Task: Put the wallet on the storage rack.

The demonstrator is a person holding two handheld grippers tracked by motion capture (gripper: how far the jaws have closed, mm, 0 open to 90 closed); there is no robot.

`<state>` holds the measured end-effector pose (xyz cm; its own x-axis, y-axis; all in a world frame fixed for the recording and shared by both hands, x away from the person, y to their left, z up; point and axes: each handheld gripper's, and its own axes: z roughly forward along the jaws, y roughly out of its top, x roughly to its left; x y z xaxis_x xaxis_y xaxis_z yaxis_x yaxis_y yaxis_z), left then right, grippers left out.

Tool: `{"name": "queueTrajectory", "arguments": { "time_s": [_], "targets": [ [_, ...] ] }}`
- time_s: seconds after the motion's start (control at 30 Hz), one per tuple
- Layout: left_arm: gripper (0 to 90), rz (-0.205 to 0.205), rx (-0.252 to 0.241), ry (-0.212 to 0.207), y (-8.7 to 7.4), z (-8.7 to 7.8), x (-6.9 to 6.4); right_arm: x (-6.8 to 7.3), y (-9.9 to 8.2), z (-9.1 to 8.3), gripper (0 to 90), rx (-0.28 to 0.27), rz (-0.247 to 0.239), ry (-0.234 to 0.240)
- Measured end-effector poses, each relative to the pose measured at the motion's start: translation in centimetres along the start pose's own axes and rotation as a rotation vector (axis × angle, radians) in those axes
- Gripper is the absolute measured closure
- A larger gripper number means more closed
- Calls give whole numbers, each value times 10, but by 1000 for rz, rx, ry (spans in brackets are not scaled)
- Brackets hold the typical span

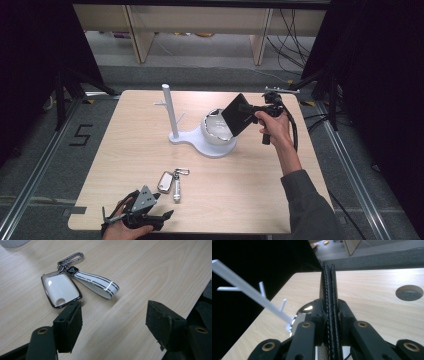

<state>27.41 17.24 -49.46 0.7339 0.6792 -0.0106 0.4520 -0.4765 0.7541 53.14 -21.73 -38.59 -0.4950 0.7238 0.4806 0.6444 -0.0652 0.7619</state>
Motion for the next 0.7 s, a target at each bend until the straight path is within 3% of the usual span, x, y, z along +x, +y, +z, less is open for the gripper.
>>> {"name": "queueTrajectory", "arguments": {
  "time_s": [0.1,0.2,0.7],
  "targets": [
    [292,6,5,-2,0,0,0,-7,0,8,792,-1,40,-14],
    [292,3,4,-1,0,0,0,-9,-1,14,792,1,50,-19],
    [290,22,23,8,-1,1,-1,-5,-15,47,787,46,50,-9]
  ]
}}
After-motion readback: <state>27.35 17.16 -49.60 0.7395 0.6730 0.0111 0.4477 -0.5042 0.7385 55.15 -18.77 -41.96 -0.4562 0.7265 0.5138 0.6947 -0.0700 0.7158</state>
